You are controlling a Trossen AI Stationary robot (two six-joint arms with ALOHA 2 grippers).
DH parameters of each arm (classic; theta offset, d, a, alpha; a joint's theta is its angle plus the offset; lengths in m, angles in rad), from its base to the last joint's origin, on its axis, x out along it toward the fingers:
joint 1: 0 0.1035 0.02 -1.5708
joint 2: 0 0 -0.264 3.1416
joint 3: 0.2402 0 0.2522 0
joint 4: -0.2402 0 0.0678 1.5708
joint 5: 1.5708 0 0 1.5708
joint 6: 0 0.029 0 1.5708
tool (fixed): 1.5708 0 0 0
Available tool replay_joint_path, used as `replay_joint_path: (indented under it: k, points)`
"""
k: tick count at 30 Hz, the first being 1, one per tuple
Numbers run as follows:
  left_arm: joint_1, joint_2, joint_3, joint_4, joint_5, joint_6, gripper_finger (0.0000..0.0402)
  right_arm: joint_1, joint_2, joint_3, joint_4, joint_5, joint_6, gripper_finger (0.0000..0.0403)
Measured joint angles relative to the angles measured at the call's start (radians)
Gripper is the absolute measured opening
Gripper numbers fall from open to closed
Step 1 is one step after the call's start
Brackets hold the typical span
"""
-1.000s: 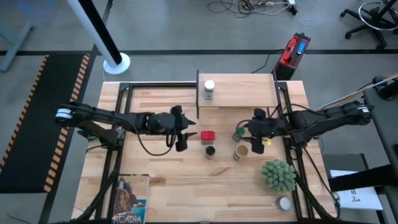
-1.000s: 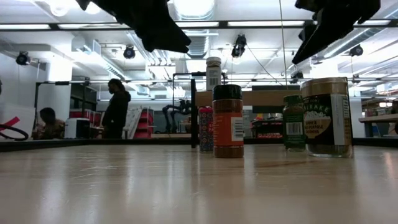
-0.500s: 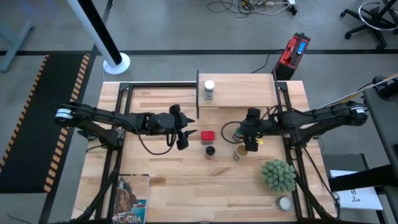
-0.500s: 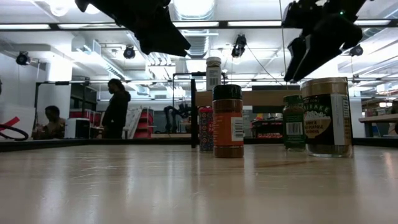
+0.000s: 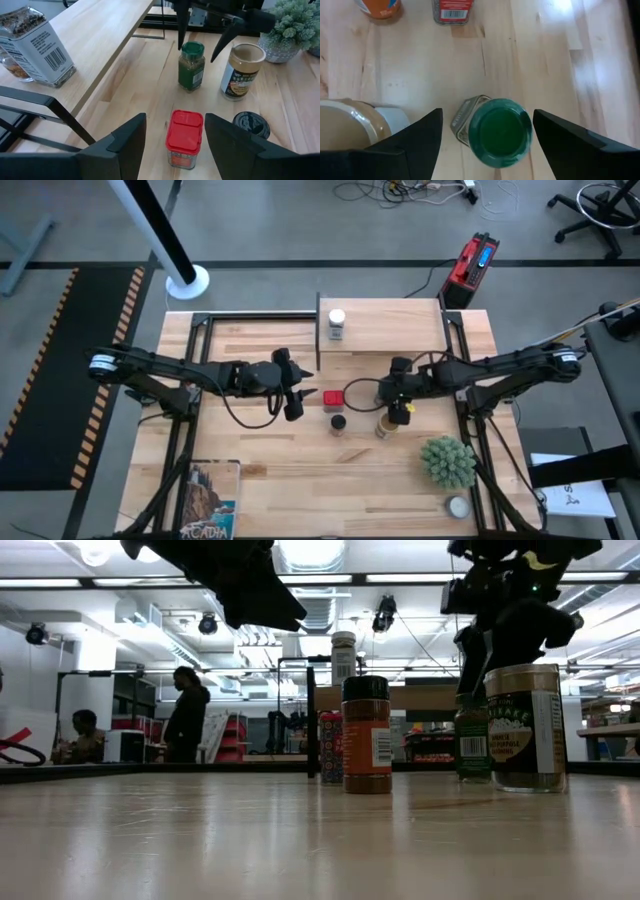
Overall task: Shelf spices
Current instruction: Put the green seasoning bottle on the shelf
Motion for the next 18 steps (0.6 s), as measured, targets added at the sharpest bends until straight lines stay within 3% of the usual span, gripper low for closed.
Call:
replay_joint_path:
  k: [8, 18]
  points:
    - [0.000, 0.000, 0.000, -0.012, 0.001, -0.001, 0.0192, -0.049, 0.048, 0.000, 0.024, -0.091, -0.021, 0.0287]
    - [0.000, 0.000, 0.000, -0.031, 0.001, -0.001, 0.0192, -0.092, 0.082, -0.002, 0.026, -0.124, -0.028, 0.0248]
